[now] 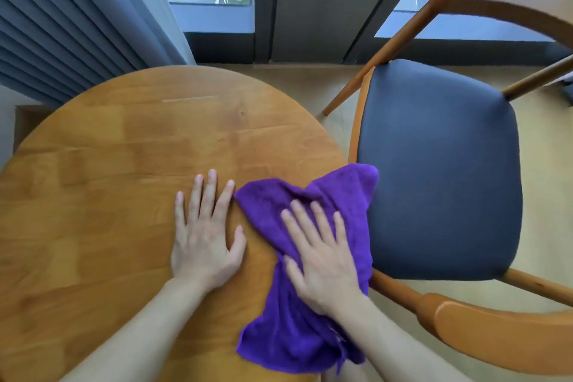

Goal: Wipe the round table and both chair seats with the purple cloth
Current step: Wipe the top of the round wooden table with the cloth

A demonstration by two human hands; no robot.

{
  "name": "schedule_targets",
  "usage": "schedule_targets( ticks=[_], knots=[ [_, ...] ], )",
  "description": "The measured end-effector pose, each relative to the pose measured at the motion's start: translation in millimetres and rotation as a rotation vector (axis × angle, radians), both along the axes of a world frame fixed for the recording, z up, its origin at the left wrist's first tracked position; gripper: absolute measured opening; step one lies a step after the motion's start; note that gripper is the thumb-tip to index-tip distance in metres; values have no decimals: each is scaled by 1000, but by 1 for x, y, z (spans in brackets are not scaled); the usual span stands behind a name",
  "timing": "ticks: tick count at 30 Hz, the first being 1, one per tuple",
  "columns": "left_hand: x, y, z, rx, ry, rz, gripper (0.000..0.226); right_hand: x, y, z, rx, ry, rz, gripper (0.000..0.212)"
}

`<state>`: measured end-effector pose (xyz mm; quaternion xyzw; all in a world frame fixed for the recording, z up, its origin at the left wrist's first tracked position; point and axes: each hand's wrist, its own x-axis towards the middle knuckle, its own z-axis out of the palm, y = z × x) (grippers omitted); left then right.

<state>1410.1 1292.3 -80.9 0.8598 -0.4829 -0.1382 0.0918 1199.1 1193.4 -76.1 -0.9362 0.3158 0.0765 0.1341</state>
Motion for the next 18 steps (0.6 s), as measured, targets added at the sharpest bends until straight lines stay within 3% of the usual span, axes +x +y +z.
schedule_targets(
  ticks=[7, 9, 14, 18],
  knots=[
    [2, -1, -2, 37, -35, 15, 86, 74, -40, 0, -12, 84, -404, 74],
    [0, -2, -2, 35, -39, 14, 86, 75, -21, -2, -22, 63, -370, 75],
    [-2, -2, -2, 13, -40, 12, 87, 9, 28, -2, 5, -11, -22, 83],
    [-1, -2, -3, -4, -44, 25, 86, -7, -5, -3, -39, 58, -163, 86]
  ],
)
